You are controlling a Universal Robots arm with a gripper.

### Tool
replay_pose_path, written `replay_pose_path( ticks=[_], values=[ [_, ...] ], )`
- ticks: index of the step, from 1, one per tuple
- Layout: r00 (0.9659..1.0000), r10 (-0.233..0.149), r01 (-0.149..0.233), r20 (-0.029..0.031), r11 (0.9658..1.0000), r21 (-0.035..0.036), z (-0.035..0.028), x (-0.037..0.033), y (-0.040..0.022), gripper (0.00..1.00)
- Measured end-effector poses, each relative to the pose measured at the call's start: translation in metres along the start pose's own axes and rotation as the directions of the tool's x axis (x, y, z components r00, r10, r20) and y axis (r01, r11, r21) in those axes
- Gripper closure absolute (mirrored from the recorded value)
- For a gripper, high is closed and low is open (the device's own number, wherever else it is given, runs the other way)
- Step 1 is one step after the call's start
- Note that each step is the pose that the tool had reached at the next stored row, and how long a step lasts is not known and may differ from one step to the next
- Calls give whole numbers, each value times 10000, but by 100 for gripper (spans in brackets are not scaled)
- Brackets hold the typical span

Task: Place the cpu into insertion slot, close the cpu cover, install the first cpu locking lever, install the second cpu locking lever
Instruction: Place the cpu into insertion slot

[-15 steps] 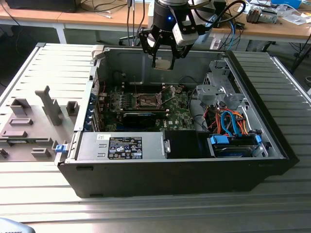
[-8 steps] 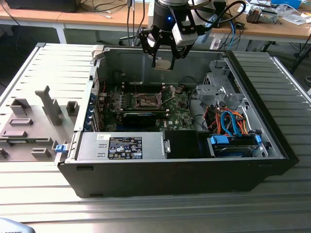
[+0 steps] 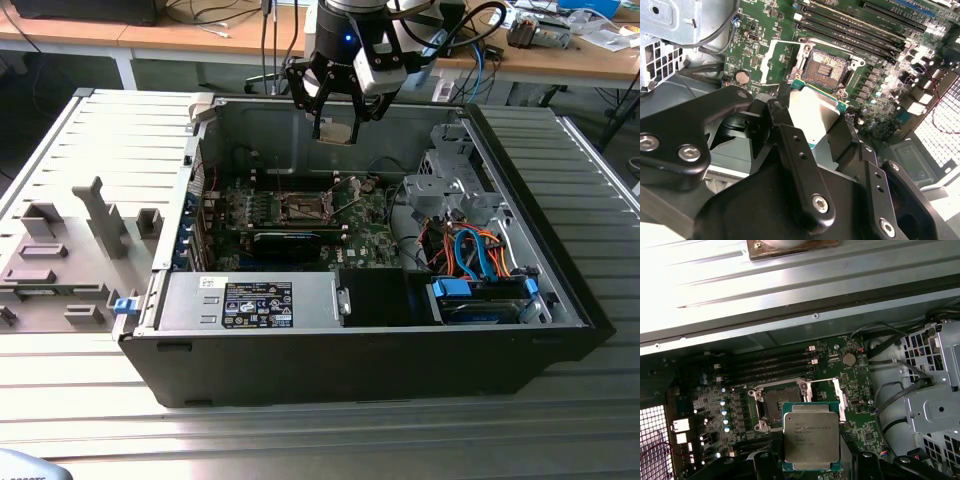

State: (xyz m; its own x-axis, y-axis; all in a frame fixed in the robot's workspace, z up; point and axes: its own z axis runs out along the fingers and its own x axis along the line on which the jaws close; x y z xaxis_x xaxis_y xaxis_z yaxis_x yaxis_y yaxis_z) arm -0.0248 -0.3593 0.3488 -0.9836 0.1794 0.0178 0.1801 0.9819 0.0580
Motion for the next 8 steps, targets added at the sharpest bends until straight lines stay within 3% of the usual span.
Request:
replay_pose_path(
  ticks=[8],
  values=[
    [10000, 37, -37, 2, 10000, 0, 1, 0, 0, 46]
  ],
)
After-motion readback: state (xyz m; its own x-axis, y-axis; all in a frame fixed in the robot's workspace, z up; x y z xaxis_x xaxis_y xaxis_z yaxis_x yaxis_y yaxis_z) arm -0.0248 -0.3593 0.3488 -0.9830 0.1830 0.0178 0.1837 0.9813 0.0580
